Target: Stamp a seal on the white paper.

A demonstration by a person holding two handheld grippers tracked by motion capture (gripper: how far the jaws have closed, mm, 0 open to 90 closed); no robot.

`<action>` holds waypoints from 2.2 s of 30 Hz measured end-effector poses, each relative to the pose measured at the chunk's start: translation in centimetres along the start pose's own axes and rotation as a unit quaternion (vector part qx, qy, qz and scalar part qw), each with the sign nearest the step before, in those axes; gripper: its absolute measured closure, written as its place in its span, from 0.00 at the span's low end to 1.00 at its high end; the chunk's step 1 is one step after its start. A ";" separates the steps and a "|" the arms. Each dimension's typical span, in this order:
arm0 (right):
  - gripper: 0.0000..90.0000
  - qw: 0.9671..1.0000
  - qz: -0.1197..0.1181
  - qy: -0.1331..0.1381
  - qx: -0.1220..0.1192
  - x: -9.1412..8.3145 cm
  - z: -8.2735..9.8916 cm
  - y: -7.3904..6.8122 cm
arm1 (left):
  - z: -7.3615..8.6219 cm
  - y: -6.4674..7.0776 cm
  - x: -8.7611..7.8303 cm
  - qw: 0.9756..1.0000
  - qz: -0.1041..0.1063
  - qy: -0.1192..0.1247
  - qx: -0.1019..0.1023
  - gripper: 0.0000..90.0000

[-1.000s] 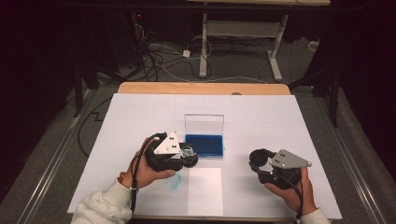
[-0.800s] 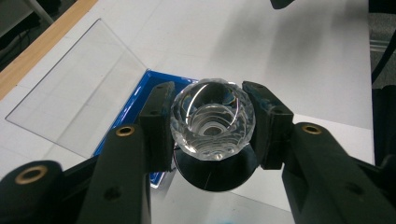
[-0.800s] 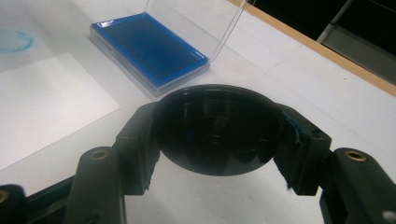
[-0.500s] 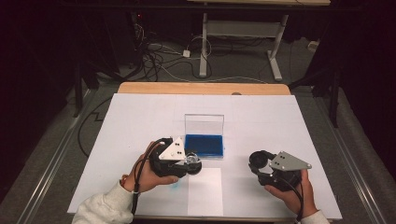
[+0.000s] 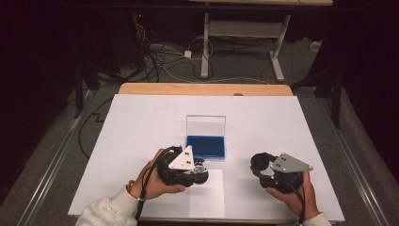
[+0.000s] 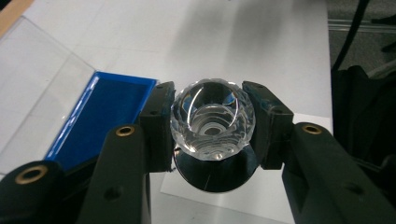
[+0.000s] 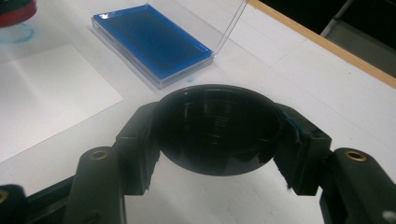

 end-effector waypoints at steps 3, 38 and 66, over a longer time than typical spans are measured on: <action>0.43 1.000 0.000 0.000 0.000 0.0 0.0 0.0 | 0.0 0.3 0.3 1.000 0.003 -0.003 0.002 0.61; 0.43 1.000 -0.005 -0.009 -0.005 0.3 0.1 -0.2 | 0.5 2.1 3.2 0.998 0.047 -0.032 0.031 0.61; 0.43 1.000 -0.004 -0.010 -0.005 0.3 0.2 -0.2 | 1.8 2.2 5.2 0.997 0.061 -0.040 0.033 0.61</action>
Point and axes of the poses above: each handheld gripper's, and its own axes: x roughly forward along the jaws, z roughly out of its underside, y roughly to its right, the point moved 2 cm from there along x, roughly forward along the jaws
